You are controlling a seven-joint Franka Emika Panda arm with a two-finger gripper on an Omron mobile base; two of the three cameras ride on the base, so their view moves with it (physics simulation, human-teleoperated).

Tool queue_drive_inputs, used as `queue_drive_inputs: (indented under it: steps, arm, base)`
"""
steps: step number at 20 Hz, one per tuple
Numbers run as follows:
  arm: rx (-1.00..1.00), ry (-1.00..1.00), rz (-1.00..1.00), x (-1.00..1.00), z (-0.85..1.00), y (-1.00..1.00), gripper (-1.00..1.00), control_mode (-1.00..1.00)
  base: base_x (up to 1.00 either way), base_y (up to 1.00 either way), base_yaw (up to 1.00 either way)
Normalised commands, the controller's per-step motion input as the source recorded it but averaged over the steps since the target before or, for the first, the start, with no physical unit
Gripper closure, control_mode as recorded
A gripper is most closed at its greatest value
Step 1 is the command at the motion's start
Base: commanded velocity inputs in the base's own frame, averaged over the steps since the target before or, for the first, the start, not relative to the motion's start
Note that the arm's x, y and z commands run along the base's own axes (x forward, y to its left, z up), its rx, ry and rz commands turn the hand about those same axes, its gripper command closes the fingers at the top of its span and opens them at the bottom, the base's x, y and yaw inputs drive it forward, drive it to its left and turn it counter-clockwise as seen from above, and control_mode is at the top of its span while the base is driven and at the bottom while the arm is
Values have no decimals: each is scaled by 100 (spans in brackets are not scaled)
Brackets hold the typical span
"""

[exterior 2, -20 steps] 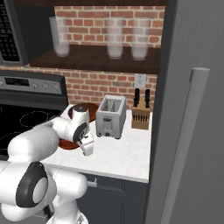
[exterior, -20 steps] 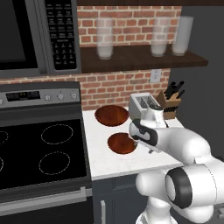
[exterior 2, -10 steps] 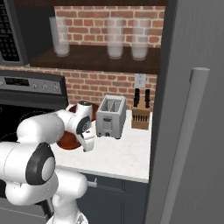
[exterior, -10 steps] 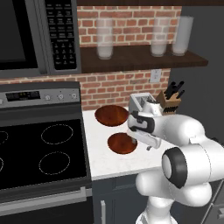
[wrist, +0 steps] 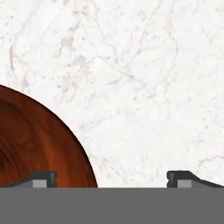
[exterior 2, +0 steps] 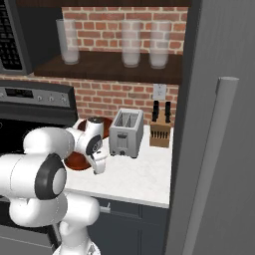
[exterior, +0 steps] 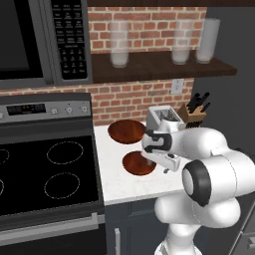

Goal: Pick up the bowls on the counter and stack them on top of one another in the open cabinet. Place the smaller bowl on top of the larger bowl.

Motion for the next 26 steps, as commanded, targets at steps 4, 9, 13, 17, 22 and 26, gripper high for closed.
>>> queue_drive_inputs:
  steps: [4, 9, 13, 17, 22, 26]
  arm:
    - [0, 0, 0, 22, -9, 26, -100, -100]
    - [0, 0, 0, 16, -21, 15, -100, -100]
    - [0, 0, 0, 6, -32, 0, -100, -100]
    - [0, 0, 0, 2, -6, 0, 100, -100]
    - [0, 0, 0, 0, 0, 0, 100, -100]
    - [0, -6, 0, 0, 15, 0, 100, -100]
  base:
    - [0, 0, 0]
    - [0, 0, 0]
    - [0, 0, 0]
    - [0, 0, 0]
    - [0, 0, 0]
    - [0, 0, 0]
